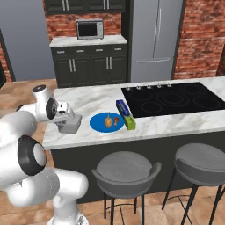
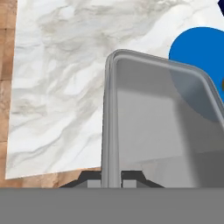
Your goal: Retrieve the tupperware and aluminum foil from the cabinet and place them on the dining counter near the plate with onion and mushroom to prepare for storing leftovers.
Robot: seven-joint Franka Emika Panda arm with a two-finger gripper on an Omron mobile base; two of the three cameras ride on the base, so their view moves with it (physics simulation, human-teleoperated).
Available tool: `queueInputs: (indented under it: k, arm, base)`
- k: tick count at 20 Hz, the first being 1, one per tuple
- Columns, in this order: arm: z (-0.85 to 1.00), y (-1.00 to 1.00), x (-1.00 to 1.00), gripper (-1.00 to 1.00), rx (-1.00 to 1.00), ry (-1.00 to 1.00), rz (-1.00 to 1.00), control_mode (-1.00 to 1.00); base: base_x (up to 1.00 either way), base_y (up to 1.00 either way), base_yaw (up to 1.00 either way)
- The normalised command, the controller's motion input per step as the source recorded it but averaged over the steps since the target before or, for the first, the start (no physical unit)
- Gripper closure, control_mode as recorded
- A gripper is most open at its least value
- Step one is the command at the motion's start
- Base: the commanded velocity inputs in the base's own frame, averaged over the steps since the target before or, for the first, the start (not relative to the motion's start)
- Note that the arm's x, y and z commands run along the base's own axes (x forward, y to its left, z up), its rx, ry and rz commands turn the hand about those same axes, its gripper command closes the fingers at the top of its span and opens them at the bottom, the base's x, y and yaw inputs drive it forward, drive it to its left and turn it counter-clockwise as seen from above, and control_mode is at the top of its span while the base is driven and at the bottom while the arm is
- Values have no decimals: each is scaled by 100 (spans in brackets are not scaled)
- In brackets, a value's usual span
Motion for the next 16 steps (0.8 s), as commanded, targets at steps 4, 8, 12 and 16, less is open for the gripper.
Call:
queueInputs:
  k: [4, 8, 12, 16]
  arm:
    - [-42, 2, 63, 100, 0, 0, 8, -100]
    - [-45, 6, 60, 100, 0, 0, 7, -100]
    - [-49, 12, 57, 100, 0, 0, 6, -100]
    - [-41, 15, 64, -100, 0, 0, 2, -100]
  base:
    - [0, 0, 0]
    - [0, 0, 0]
    - [0, 0, 0]
    - [0, 0, 0]
